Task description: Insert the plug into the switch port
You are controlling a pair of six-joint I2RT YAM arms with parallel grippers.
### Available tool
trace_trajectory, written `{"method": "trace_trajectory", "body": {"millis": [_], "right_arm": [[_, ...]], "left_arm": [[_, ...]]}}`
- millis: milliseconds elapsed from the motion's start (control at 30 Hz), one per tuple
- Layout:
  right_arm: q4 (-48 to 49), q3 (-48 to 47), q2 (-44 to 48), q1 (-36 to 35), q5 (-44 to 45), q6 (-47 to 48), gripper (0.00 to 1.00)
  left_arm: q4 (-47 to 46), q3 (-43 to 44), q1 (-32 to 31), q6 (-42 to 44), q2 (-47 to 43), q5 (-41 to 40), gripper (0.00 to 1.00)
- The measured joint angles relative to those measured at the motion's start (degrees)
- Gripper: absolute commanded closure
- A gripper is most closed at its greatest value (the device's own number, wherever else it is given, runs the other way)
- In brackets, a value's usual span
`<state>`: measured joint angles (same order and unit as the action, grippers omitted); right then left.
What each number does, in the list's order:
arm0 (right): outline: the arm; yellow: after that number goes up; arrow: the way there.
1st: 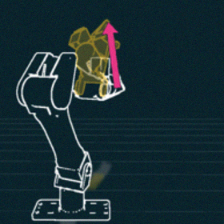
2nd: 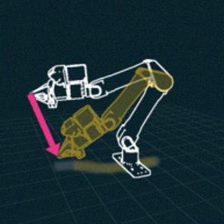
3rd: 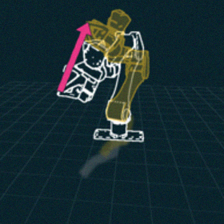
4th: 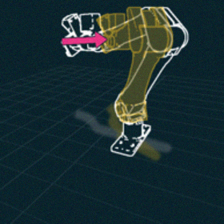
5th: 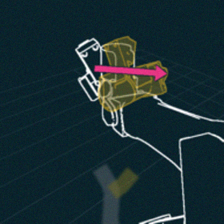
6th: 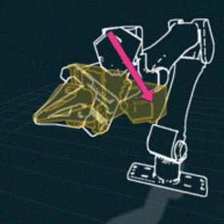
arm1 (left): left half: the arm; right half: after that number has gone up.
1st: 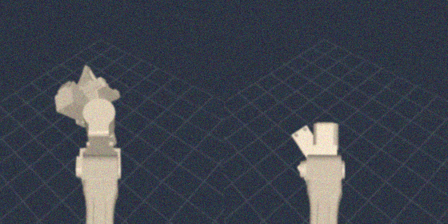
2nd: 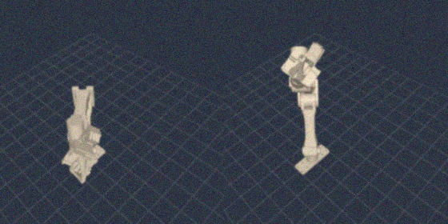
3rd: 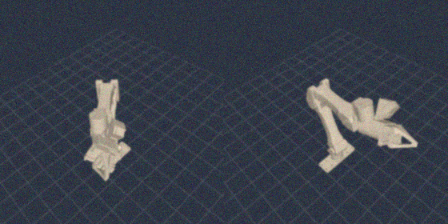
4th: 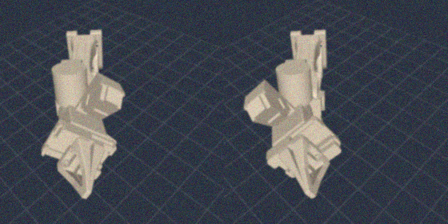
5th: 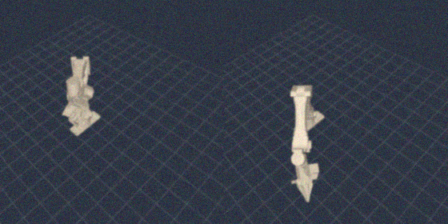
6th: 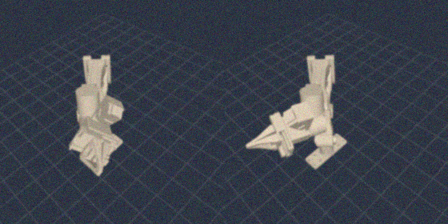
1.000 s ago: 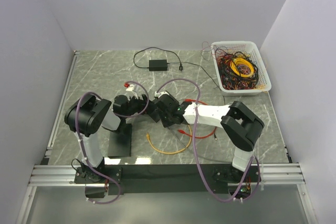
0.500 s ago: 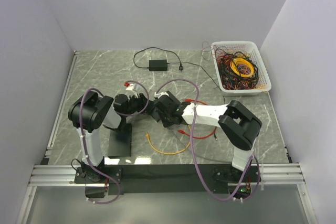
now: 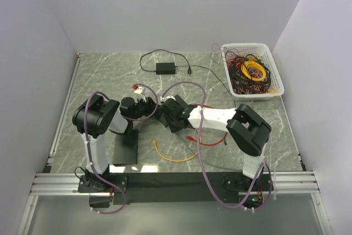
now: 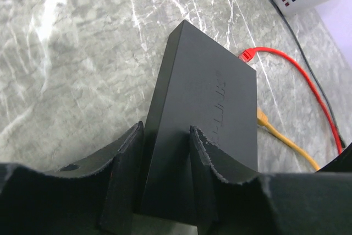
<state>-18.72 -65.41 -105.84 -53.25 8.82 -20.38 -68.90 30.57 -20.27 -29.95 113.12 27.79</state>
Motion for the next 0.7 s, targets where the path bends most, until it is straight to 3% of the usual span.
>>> {"method": "trace_trajectory", "body": {"millis": [367,700], "right_arm": [[-9.92,-7.8,-4.24,0.28,0.9,1.44,1.0],[-11.13,-8.04,-3.87,1.64,-0.11,0.7,1.0]], "left_arm": [[1.49,0.15,-2.84,8.0,-2.03,-3.34,0.83],[1.62,0.0,-4.46,9.84,-2.32,-6.16,0.87]]}}
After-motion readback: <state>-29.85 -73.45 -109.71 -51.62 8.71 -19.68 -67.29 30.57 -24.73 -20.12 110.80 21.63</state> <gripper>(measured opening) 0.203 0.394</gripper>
